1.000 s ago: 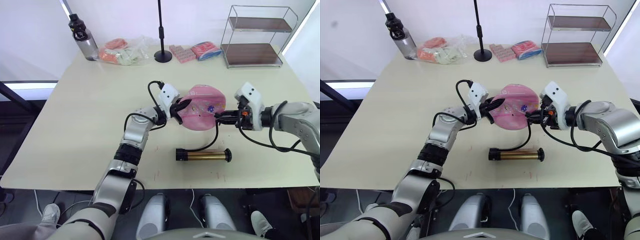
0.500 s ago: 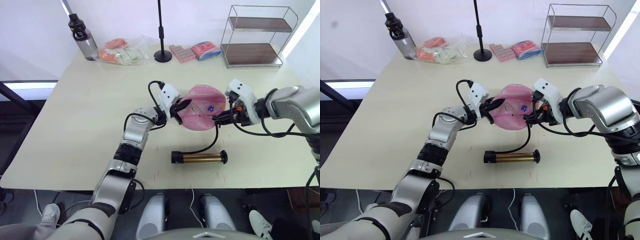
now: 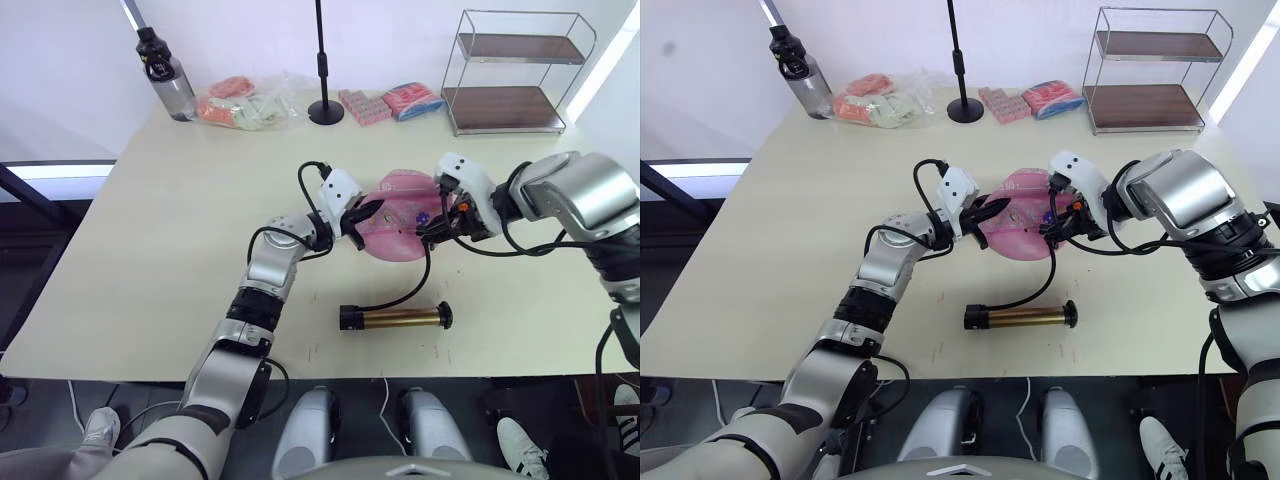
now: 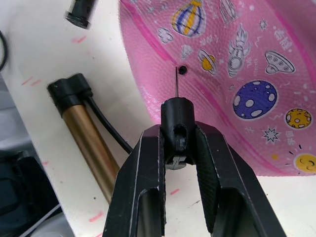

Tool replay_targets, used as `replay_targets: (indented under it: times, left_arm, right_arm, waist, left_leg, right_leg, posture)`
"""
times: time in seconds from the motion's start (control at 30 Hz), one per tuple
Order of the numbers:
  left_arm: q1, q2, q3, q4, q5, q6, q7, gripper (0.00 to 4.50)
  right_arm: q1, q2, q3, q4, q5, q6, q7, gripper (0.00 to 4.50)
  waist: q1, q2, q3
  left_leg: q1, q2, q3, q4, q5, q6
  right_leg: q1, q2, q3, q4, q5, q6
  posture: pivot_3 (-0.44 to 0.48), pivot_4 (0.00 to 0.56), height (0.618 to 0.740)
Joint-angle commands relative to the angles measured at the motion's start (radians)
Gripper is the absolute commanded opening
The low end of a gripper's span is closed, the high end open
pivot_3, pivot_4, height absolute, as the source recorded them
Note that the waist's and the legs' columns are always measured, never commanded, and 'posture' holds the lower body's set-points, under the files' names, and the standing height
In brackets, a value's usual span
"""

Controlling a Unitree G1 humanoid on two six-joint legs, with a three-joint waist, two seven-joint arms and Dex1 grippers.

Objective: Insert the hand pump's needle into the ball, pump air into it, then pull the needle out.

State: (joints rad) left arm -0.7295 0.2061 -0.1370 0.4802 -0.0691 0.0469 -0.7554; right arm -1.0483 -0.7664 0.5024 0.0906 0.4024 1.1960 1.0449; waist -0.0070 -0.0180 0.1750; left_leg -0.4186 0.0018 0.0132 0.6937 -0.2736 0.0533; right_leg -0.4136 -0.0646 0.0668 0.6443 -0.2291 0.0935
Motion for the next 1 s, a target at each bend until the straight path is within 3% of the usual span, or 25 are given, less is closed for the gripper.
replay_targets:
  times: [0.03, 1.0]
  left_arm:
    - [0.005, -0.007, -0.023, -0.002, 0.013, -0.009, -0.007, 0.04]
    - [0.017, -0.004, -0.028, -0.018, 0.009, 0.005, -0.004, 0.04]
  right_arm:
    - [-0.028, -0.008, 0.002, -0.006, -0.021, -0.024, 0.036, 0.32]
    - [0.018, 0.031, 0.016, 0.017, -0.141, -0.119, 0.114, 0.32]
  waist:
    - [0.0, 0.0, 0.0]
    - [-0.001, 0.0, 0.0]
  left_leg:
    - [0.0, 0.0, 0.0, 0.0, 0.0, 0.0]
    - [0.0, 0.0, 0.0, 0.0, 0.0, 0.0]
  right_leg:
    - [0.0, 0.0, 0.0, 0.0, 0.0, 0.0]
    - [0.0, 0.0, 0.0, 0.0, 0.0, 0.0]
  posture:
    - [0.0, 0.15, 0.74]
    - [0.0, 0.15, 0.74]
